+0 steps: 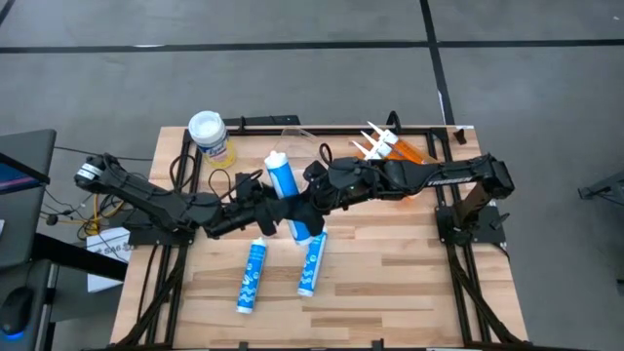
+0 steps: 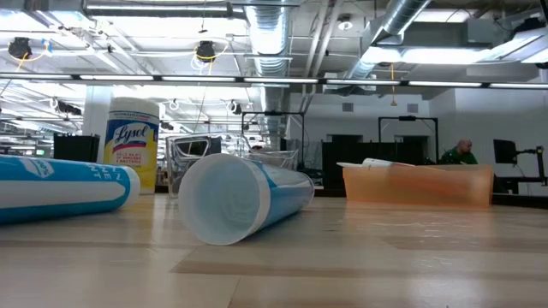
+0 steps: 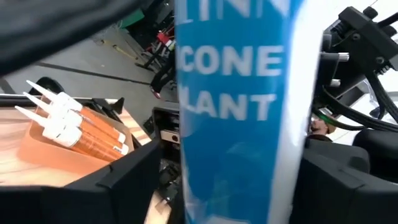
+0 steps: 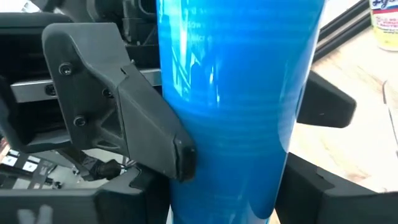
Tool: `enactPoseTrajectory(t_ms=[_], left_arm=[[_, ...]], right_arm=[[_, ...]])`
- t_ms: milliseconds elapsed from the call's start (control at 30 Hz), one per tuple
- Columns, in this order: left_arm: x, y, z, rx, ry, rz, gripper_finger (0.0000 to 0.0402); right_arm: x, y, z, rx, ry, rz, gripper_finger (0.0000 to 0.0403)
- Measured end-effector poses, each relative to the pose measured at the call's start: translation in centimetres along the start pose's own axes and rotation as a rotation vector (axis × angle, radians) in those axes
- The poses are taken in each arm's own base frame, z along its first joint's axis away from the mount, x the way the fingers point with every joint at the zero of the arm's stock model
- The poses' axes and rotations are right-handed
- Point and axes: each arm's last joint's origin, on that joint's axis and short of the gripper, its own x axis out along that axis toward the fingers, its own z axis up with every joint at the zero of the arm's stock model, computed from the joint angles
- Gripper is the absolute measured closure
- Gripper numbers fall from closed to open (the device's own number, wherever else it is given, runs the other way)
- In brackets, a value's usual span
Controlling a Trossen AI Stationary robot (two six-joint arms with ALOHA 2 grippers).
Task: Pick & place silicon tubes, Sealant and Lysol wipes
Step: Put the right blue sealant into the transparent bin
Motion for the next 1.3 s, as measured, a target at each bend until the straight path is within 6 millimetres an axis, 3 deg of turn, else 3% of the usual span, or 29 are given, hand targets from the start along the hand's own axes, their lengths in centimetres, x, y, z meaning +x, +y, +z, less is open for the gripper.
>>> enactPoseTrajectory(t_ms=[200, 1300], left_arm=[[0.1, -0.1, 0.3, 0.025, -0.021, -0.020, 0.0205], [0.4, 0.8, 0.1, 0.138, -0.064, 0.110, 0.0204]], right_arm=[[0.0, -0.1, 0.0, -0.006, 0.002, -0.008, 0.0194], [-0.4, -1.2, -1.4, -0.068, 0.175, -0.112, 0.0174]])
